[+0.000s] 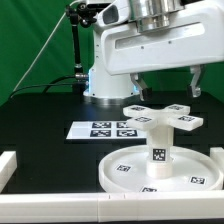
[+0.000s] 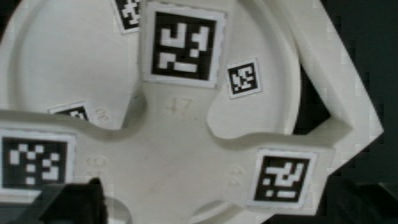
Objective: Assemble round table
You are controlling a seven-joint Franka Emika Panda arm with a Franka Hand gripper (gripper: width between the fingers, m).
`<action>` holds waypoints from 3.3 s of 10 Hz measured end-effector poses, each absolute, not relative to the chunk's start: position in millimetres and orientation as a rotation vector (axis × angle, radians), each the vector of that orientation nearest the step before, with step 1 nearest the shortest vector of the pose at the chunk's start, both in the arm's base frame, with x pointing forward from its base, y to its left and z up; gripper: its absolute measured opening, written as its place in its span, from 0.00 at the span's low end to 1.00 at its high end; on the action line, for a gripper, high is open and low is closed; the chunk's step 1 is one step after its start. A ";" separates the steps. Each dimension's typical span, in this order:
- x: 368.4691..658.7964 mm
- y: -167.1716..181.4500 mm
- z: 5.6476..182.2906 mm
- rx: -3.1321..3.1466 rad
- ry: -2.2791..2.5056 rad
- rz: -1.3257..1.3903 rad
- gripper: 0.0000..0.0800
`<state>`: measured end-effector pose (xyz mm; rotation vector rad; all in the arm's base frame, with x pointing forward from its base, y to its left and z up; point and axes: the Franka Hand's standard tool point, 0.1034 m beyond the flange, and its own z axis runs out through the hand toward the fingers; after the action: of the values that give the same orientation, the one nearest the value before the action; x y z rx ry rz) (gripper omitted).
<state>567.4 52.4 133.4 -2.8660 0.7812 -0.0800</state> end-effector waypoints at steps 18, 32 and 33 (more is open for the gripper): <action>568.4 37.0 125.4 -2.629 -1.725 -0.168 0.81; 560.4 38.6 101.2 -2.262 -2.234 -0.056 0.81; 560.1 38.9 100.3 -2.267 -2.227 -0.055 0.81</action>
Offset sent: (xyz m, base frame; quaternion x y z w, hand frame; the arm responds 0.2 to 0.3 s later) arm 0.0000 0.0000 0.0000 0.0000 0.0000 -0.1938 0.9810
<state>560.1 38.9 100.3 -2.2674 -2.2268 -0.0546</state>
